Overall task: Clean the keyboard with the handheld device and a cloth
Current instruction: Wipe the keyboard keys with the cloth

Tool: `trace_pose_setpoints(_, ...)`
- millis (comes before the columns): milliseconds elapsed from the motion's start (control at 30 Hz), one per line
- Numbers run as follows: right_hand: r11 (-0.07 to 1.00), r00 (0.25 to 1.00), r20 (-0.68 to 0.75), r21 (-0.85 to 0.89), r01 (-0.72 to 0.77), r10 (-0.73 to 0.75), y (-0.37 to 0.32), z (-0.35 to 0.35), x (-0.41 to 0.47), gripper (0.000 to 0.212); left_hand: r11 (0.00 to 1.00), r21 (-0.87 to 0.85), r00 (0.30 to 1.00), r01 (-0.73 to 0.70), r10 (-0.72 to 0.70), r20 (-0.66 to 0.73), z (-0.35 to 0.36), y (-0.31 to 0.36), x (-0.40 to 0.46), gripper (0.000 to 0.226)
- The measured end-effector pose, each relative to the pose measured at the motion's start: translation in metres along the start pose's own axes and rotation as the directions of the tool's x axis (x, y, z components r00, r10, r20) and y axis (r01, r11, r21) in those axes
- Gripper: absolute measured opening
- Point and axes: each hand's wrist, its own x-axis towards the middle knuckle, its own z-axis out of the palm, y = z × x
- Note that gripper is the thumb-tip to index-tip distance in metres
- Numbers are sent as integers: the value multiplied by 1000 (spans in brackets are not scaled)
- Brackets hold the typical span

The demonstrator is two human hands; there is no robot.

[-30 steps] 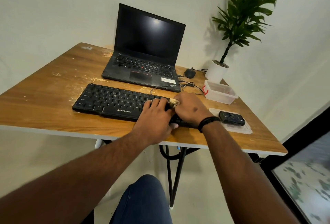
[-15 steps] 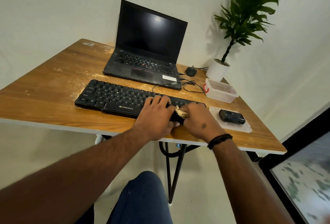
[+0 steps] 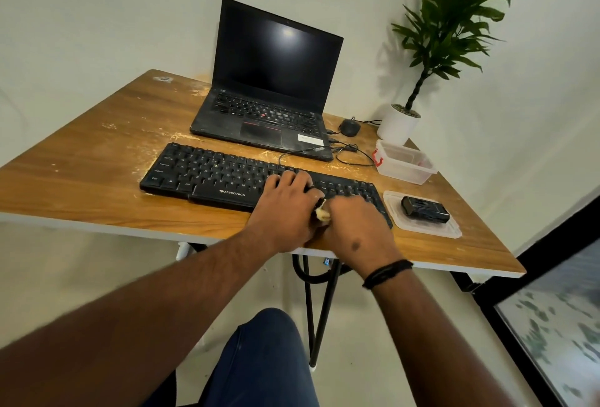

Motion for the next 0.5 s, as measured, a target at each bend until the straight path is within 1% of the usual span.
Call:
trace_pose_setpoints(67, 995, 994, -66, 65, -77, 82, 11, -3, 13, 23, 999, -26, 1000, 23, -23, -4, 1, 1, 1, 53)
trace_pose_setpoints(133, 990, 987, -106, 90, -109, 118, 12, 1, 18, 24, 999, -20, 1000, 27, -27, -9, 0, 1, 1, 53)
trace_pose_setpoints(167, 991, 990, -92, 87, -100, 108, 8, 8, 16, 21, 1000, -16, 1000, 20, -21, -12, 0, 1, 1, 53)
trace_pose_setpoints(233, 999, 996, -82, 16, -37, 38, -6, 25, 2, 17, 1000, -3, 1000, 1, -1, 9, -1, 0, 0, 57)
trace_pose_setpoints(300, 999, 994, -104, -38, 19, -23, -16, 34, -16, 22, 999, 42, 999, -19, 17, 28, -1, 0, 0, 65)
trace_pose_setpoints(367, 999, 995, -86, -14, 52, -53, -17, 31, -30, 24, 998, 54, 1000, -17, 16, 16, 0, 0, 0, 61)
trace_pose_setpoints(433, 999, 997, -68, 29, 32, -30, -11, 24, -33, 25, 1000, 20, 1000, -6, 5, 4, 1, -1, 1, 55)
trace_pose_setpoints(500, 995, 994, -100, 95, -43, 53, -1, 17, -27, 24, 1000, -14, 1000, 9, -9, -3, 2, 0, 1, 54)
